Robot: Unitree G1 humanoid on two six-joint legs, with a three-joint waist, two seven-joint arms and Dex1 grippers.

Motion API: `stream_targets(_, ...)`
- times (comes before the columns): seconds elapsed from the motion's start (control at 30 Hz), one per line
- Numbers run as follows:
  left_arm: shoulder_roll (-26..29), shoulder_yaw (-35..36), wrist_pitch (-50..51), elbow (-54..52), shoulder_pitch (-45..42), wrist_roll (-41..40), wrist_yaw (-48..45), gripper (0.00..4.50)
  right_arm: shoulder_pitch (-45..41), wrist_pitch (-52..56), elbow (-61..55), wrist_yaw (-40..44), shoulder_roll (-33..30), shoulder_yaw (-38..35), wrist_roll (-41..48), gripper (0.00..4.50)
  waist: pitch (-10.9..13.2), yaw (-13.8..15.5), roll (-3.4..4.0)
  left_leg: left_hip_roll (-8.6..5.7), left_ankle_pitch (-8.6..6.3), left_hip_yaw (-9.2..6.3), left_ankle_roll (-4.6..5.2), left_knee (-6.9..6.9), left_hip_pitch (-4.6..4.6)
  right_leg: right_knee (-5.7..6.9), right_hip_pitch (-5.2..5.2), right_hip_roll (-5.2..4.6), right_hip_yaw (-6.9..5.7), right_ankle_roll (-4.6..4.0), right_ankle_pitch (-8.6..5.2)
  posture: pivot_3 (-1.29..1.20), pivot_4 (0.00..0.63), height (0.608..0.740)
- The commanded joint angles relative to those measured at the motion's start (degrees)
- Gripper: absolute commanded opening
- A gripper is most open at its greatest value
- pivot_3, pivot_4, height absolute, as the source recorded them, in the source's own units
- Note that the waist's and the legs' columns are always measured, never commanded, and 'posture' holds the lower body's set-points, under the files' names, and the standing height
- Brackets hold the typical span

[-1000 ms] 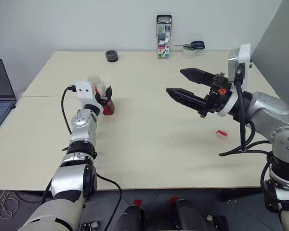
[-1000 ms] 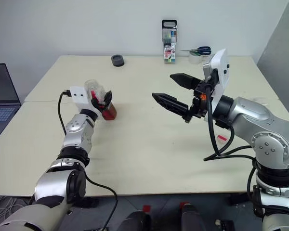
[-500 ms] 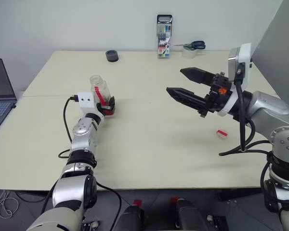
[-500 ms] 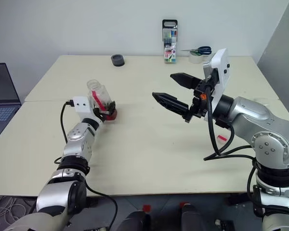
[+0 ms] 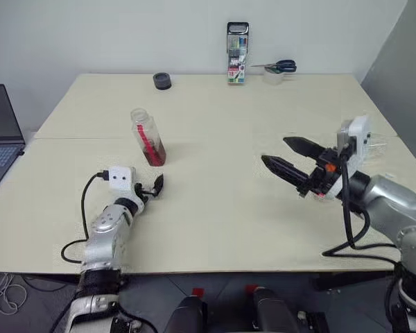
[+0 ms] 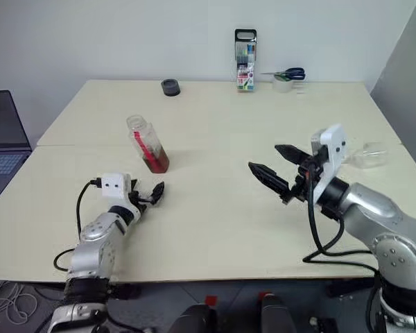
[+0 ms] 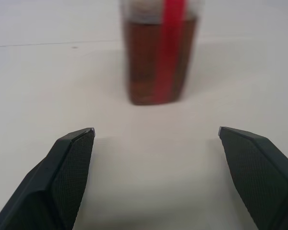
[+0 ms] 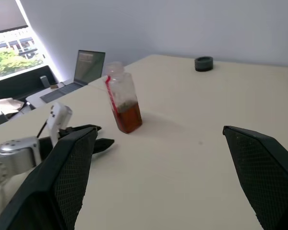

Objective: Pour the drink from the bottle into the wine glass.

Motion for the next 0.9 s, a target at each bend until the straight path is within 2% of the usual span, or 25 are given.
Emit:
stream_targets(0.03,5.3,-5.3,4.5,-11.0,1.4,-2.7,-10.4,4.44,3.5,-1.8,-0.1,-5.4,2.0,-4.5,-1.9,4.50,0.0,0.0,0.00,0.01,0.00,-0.02,0.00,0.01,0.01,0.00,0.05,0.06,-0.03,0.00,0.00,0.00,0.150,0.740)
stream_targets(0.17,9.5,-8.6,8.7,-16.1,0.8,-7.0,-19.4,4.44,5.2,-1.0,3.0,-11.7,4.7,-8.2,-1.7,4.50,0.0,0.0,0.04,0.03,-0.01,0.02,0.02,-0.02,0.25,-0.05,0.27,0.20,0.00,0.00,-0.01,0.00,0.150,0.740)
stream_targets(0.23,10.7,-10.1,11.1,-18.3,-2.1,-10.4,-24.4,4.44,4.1,-0.9,6.5,-17.3,8.1,-12.3,2.6,4.50,0.0,0.0,0.03,0.07,-0.02,0.00,0.03,-0.03,0.26,-0.06,0.31,0.24,-0.03,0.00,-0.01,0.00,0.150,0.740)
stream_targets(0.37,10.7,-12.2,14.4,-17.5,-10.7,-14.2,-30.4,4.44,-1.4,-2.7,15.8,-32.4,16.1,-19.8,11.4,4.50,0.0,-0.1,0.05,0.05,-0.02,-0.01,0.03,-0.02,0.30,-0.08,0.41,0.26,-0.05,0.00,-0.01,0.00,0.150,0.740)
stream_targets(0.57,11.0,-13.5,17.2,-15.3,-18.7,-16.6,-35.7,4.44,-11.5,-12.6,28.5,-44.0,23.7,-27.6,21.4,4.50,0.1,-0.8,0.19,0.11,-0.02,0.14,0.04,-0.18,0.58,-0.10,0.56,0.32,0.06,-0.03,-0.04,0.00,0.150,0.740)
stream_targets(0.7,11.6,-13.7,15.4,-12.7,-20.1,-14.8,-37.0,4.44,-14.6,-15.4,34.1,-43.6,24.0,-27.5,20.5,4.50,0.1,-0.7,0.27,0.11,-0.02,0.14,0.05,-0.18,0.62,-0.08,0.60,0.33,0.06,-0.03,-0.04,0.00,0.150,0.740)
stream_targets(0.9,12.1,-15.3,17.6,-15.1,-21.1,-16.0,-39.1,4.44,-16.4,-16.7,44.0,-40.2,22.9,-25.6,16.6,4.50,0.1,-0.9,0.34,0.12,-0.05,0.15,0.09,-0.18,0.62,-0.10,0.62,0.34,0.06,-0.03,-0.04,0.00,0.150,0.740)
